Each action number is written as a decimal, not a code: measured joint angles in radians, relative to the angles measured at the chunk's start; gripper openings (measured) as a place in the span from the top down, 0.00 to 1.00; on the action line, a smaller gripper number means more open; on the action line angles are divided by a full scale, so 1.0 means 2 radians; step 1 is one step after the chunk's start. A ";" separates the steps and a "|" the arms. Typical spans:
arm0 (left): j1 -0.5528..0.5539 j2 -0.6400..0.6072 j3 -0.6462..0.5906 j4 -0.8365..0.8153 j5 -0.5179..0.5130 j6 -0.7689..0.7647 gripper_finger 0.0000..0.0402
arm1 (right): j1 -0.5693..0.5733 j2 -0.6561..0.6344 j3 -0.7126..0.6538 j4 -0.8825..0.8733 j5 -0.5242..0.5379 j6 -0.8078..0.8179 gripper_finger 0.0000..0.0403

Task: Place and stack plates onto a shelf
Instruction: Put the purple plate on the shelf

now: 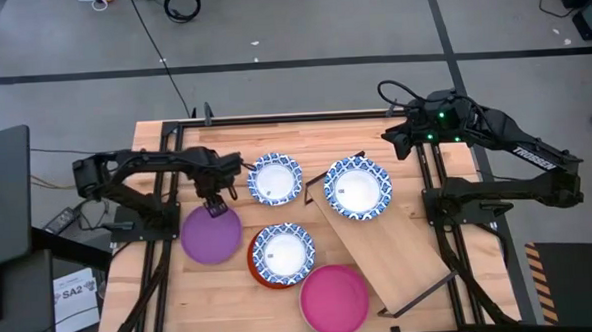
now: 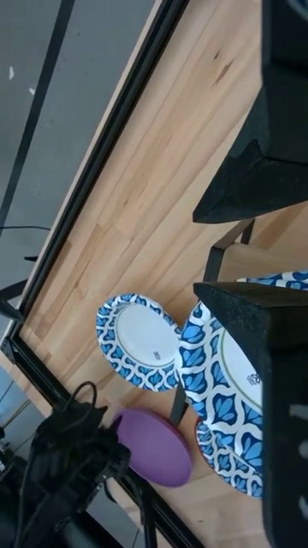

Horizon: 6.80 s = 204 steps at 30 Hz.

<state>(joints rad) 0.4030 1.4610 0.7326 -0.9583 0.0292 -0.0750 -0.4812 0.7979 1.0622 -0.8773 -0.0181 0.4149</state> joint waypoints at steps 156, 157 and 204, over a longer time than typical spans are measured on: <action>0.052 0.022 0.516 -0.066 -0.151 -0.141 0.96 | 0.067 0.230 0.000 0.509 0.017 -0.083 0.68; 0.052 0.022 0.516 -0.065 -0.151 -0.141 0.96 | 0.071 0.230 0.000 0.509 0.028 -0.089 0.68; 0.016 0.022 0.516 -0.027 -0.153 -0.150 0.96 | 0.100 0.230 0.000 0.508 0.160 -0.112 0.69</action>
<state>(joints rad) 0.4347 1.5059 1.7641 -1.0122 -0.2775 -0.3744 -0.2806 1.2579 1.0622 0.1390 0.3027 0.1905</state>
